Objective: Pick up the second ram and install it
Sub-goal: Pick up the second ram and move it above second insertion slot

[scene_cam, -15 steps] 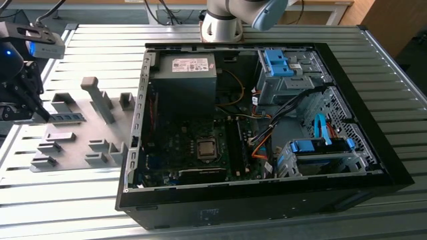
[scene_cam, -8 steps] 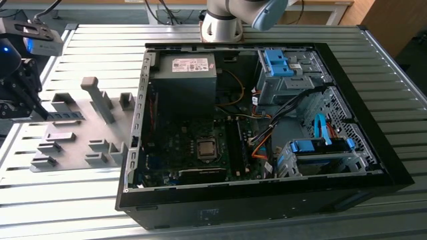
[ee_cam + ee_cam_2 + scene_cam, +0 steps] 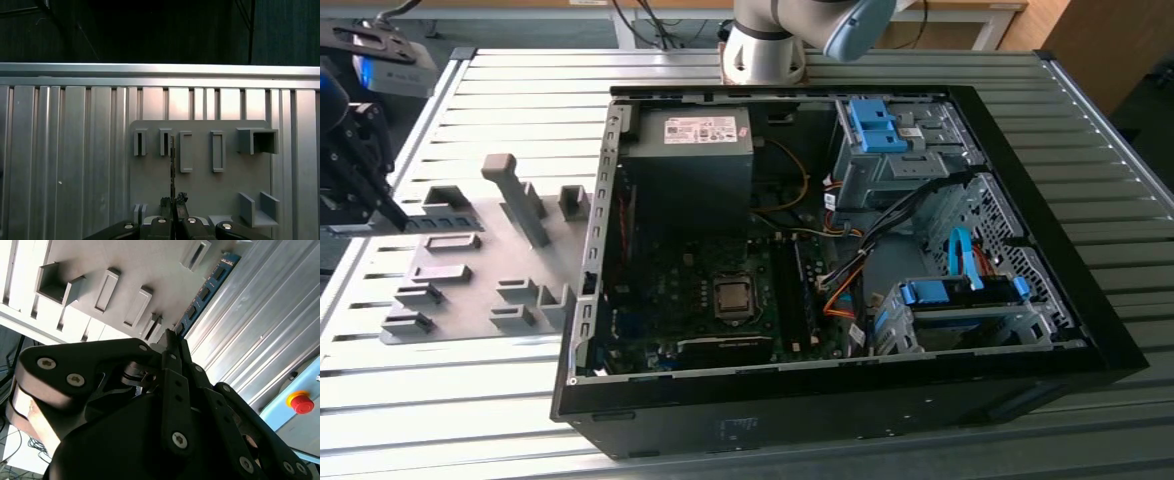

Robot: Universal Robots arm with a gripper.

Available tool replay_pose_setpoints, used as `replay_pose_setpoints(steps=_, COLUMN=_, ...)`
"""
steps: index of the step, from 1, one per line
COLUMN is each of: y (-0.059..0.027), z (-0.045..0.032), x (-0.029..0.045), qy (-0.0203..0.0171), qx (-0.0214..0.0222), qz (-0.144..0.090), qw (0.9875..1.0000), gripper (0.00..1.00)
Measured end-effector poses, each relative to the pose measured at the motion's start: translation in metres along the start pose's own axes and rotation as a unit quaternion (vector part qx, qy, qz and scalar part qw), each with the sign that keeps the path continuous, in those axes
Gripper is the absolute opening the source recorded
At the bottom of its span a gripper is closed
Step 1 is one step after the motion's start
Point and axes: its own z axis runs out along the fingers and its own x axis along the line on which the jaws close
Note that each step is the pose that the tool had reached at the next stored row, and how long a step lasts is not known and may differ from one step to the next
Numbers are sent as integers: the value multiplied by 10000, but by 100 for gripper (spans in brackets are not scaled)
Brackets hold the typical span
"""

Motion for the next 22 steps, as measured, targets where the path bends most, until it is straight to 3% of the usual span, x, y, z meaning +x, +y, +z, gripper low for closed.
replay_pose_setpoints(steps=22, y=11, z=-351, x=-5, qy=0, qx=0, qz=0, qw=10000, gripper=14)
